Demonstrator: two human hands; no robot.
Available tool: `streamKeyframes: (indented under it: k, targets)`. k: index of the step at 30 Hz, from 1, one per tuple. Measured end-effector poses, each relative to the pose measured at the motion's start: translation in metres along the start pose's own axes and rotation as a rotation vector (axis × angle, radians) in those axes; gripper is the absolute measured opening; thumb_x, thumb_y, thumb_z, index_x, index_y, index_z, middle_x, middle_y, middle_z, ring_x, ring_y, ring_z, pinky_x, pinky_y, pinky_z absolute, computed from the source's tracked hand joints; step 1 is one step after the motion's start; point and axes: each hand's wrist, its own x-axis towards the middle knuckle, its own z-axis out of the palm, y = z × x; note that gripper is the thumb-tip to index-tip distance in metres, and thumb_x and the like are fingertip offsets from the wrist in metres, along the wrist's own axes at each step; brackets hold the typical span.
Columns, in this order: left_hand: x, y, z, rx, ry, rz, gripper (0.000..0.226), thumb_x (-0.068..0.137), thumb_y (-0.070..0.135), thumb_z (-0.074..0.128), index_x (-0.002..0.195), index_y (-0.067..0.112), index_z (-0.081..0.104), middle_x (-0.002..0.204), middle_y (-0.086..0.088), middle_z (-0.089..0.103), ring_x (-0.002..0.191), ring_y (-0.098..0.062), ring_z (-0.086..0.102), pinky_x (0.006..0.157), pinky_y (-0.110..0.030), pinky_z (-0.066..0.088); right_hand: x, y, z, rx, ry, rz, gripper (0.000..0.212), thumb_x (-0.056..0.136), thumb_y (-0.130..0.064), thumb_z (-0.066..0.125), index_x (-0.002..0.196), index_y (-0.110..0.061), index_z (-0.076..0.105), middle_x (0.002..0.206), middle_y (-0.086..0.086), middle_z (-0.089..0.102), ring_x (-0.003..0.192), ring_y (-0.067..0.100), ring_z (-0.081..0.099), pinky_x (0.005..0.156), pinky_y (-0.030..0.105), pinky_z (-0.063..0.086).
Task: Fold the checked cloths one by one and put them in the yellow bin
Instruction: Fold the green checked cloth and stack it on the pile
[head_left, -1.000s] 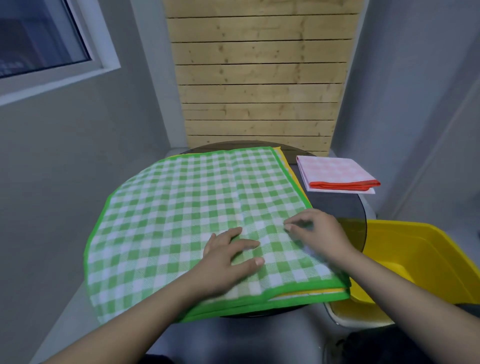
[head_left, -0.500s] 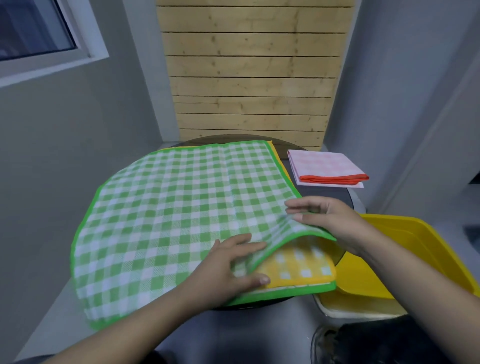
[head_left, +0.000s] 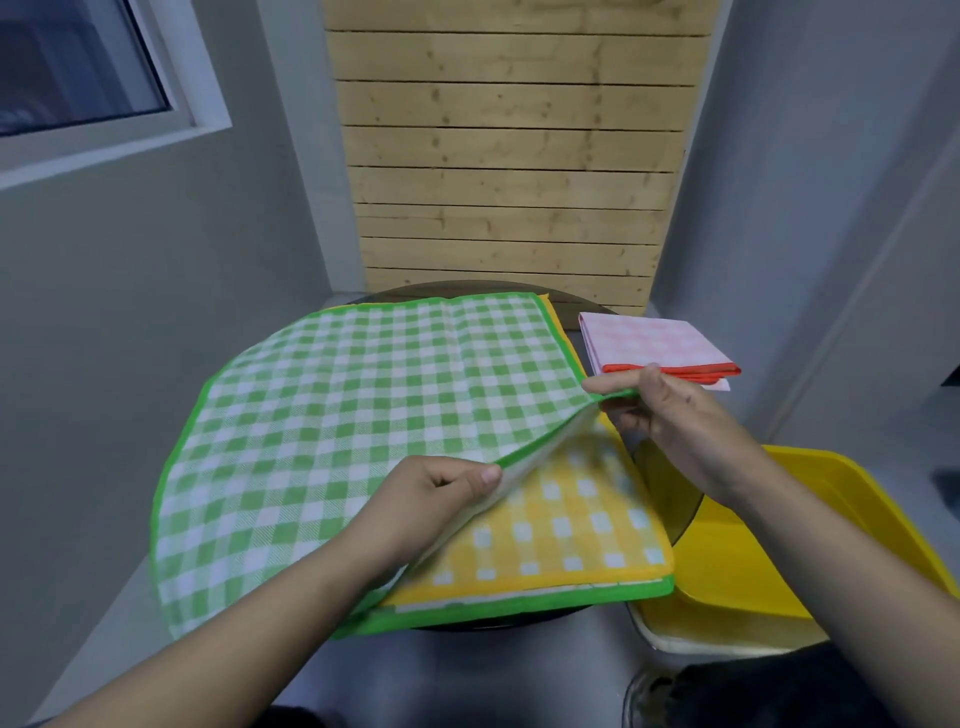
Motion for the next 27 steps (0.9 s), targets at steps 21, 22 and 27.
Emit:
streamKeyframes:
  k: [21, 22, 27]
  targets:
    - [-0.012, 0.007, -0.089, 0.155, 0.149, -0.131, 0.046, 0.079, 0.034, 0.073, 0.045, 0.018, 0.047, 0.046, 0.001, 0.041, 0.042, -0.013, 0.035, 0.045, -0.023, 0.025, 0.104, -0.015, 0.049, -0.179, 0.441, -0.037, 0.037, 0.081, -0.041, 0.067, 0.071, -0.006, 0.061, 0.069, 0.006, 0.058, 0.068, 0.020, 0.053, 0.067, 0.036, 0.045]
    - [-0.013, 0.005, -0.098, 0.204, 0.162, -0.145, 0.049, 0.077, 0.038, 0.074, 0.047, 0.020, 0.039, 0.047, 0.001, 0.032, 0.042, -0.013, 0.027, 0.045, -0.025, 0.018, 0.106, -0.014, 0.049, -0.182, 0.466, -0.020, 0.037, 0.082, -0.041, 0.066, 0.072, -0.006, 0.061, 0.068, 0.006, 0.057, 0.067, 0.020, 0.053, 0.066, 0.035, 0.044]
    - [-0.008, 0.014, -0.144, 0.408, 0.200, -0.166, 0.057, 0.075, 0.043, 0.075, 0.048, 0.020, 0.029, 0.050, 0.003, 0.023, 0.046, -0.013, 0.022, 0.050, -0.029, 0.014, 0.110, -0.009, 0.048, -0.176, 0.554, 0.035, 0.033, 0.086, -0.035, 0.063, 0.066, -0.009, 0.056, 0.060, 0.005, 0.047, 0.060, 0.017, 0.042, 0.058, 0.030, 0.030]
